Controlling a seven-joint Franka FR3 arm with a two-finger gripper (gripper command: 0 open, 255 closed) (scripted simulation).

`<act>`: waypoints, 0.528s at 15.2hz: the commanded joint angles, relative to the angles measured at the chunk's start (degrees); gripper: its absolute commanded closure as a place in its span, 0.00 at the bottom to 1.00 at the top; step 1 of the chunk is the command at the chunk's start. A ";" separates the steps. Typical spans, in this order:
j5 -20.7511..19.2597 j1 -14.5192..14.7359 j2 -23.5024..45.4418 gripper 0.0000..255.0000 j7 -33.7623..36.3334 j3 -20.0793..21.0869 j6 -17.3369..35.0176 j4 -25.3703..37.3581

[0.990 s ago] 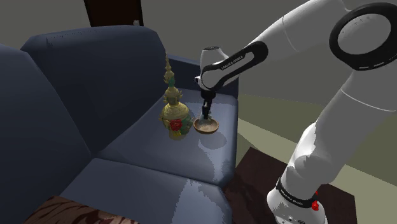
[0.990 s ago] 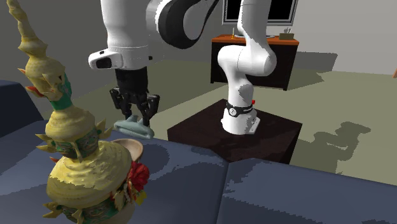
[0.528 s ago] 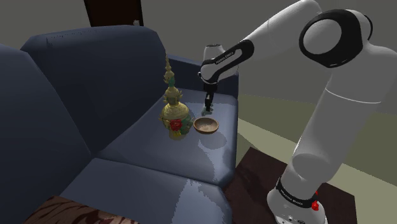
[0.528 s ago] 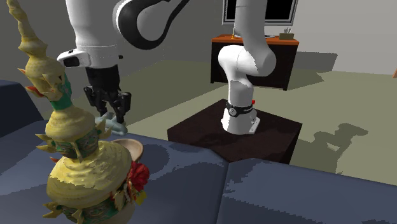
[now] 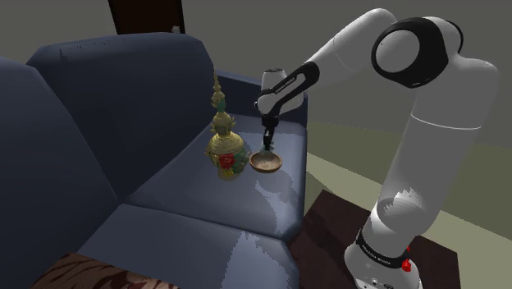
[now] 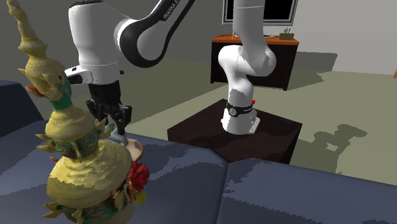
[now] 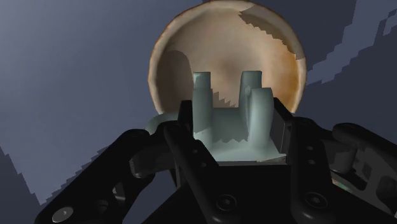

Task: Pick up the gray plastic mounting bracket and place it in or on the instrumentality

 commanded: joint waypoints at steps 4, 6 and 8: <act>0.41 -0.14 2.58 1.00 -0.20 0.02 3.66 -1.06; 0.59 -0.18 3.67 1.00 -0.26 0.06 5.12 -1.43; 0.66 -0.20 4.10 1.00 -0.29 0.07 5.67 -1.57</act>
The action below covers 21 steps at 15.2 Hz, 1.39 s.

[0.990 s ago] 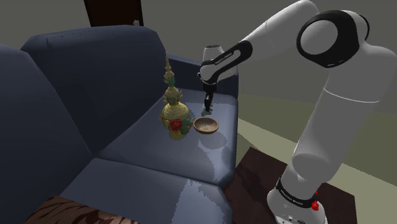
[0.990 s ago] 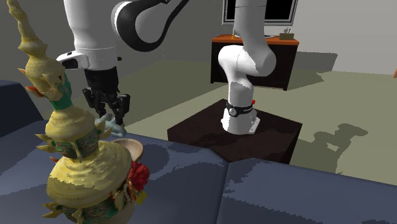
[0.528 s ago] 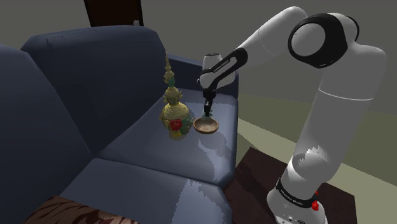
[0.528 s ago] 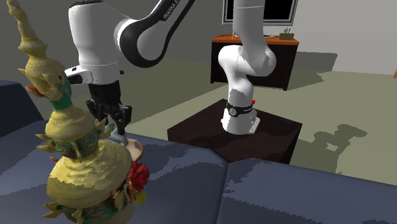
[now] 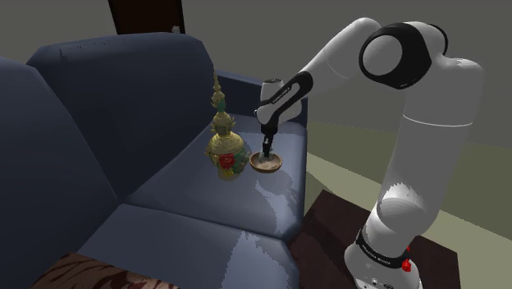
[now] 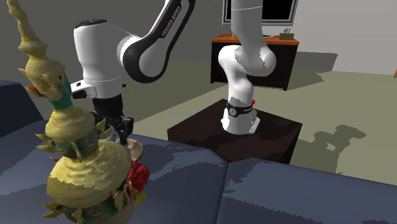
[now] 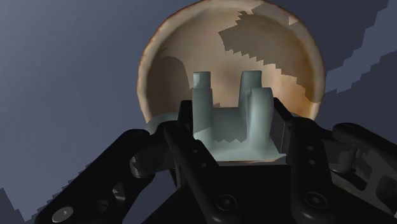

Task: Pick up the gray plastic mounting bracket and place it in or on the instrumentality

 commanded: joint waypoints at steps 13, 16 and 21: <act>0.01 -0.03 0.11 0.00 -0.04 -0.02 0.39 -0.25; -0.69 0.32 -4.10 0.00 0.48 -0.05 -5.02 0.99; -0.84 0.38 -5.10 0.00 0.59 -0.02 -6.47 1.43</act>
